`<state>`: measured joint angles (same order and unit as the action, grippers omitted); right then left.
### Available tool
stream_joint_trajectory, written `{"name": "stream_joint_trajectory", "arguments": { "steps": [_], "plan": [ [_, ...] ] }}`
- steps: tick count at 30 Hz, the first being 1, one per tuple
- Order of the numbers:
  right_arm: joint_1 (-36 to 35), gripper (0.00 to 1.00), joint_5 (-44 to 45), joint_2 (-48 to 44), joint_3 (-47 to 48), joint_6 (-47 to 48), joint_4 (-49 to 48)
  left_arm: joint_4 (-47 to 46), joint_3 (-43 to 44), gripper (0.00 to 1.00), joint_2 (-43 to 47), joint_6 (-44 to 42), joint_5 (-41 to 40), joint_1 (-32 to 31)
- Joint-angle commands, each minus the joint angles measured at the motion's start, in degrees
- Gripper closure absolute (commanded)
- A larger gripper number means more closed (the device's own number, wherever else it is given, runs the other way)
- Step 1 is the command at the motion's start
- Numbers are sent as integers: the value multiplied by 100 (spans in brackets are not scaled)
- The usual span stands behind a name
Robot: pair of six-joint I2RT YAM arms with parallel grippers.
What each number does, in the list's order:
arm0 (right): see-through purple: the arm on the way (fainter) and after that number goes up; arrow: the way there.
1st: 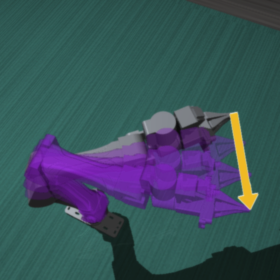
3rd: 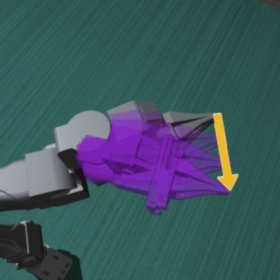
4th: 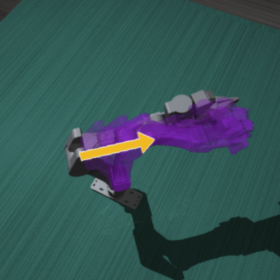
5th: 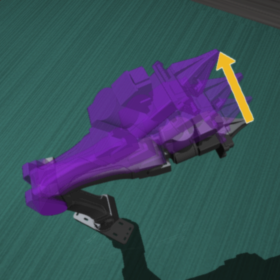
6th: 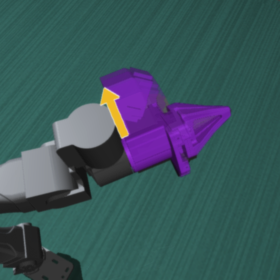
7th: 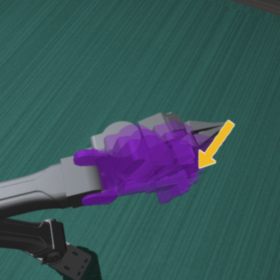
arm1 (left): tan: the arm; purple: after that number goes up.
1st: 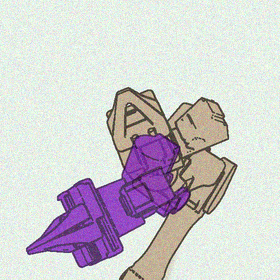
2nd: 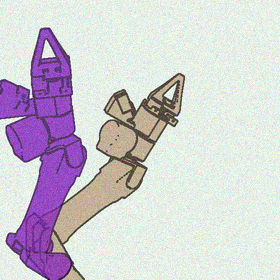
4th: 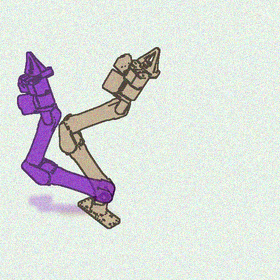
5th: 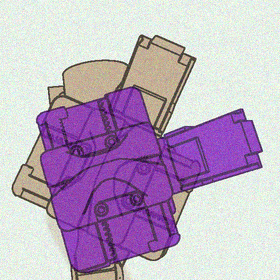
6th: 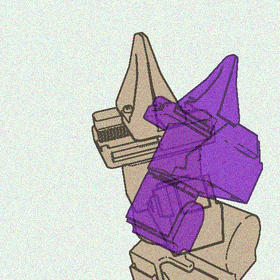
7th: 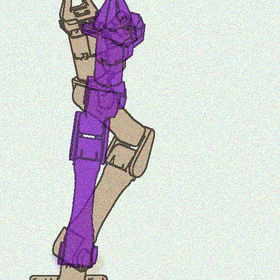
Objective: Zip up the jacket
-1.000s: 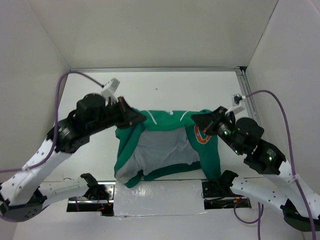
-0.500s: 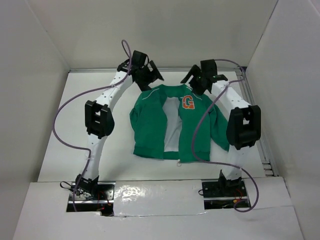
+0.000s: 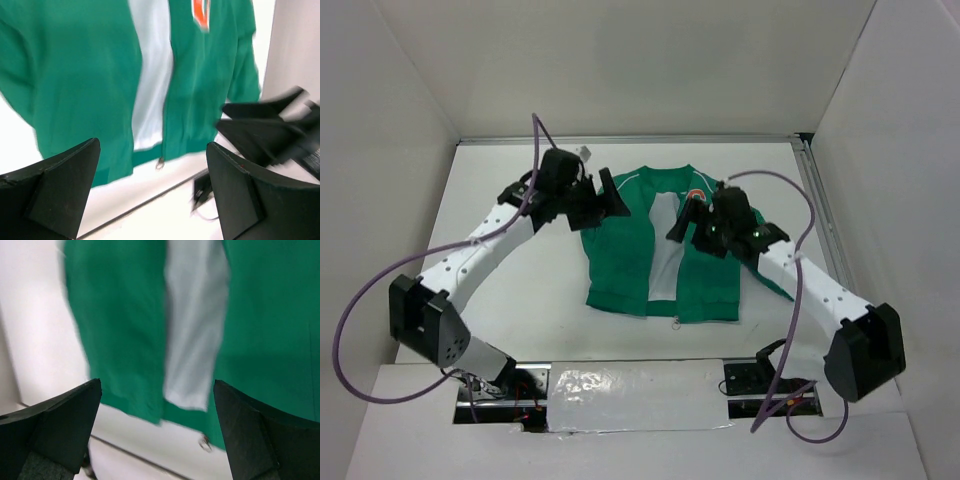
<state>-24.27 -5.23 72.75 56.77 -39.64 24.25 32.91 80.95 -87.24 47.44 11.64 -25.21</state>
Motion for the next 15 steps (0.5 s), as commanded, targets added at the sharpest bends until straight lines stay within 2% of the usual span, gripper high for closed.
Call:
{"name": "stream_joint_trajectory", "arguments": {
  "steps": [1,5,7,11,15],
  "plan": [
    [-226,0,-20,-550,-1069,-237,98,-257,-1025,1,22,-507,319,-439],
    [-657,0,-30,-1061,-1985,-606,168,-811,-1625,1,-213,-578,891,-1055],
    [-658,0,5,-1070,-2275,-773,98,-987,-1740,1,-661,-508,1198,-1082],
    [-465,0,197,-632,-2259,-791,-130,-778,-1407,1,-1470,-376,1114,-977],
    [105,1,216,280,-1706,-257,-516,-829,-1012,1,-2050,-577,1024,-723]
  ]
}}
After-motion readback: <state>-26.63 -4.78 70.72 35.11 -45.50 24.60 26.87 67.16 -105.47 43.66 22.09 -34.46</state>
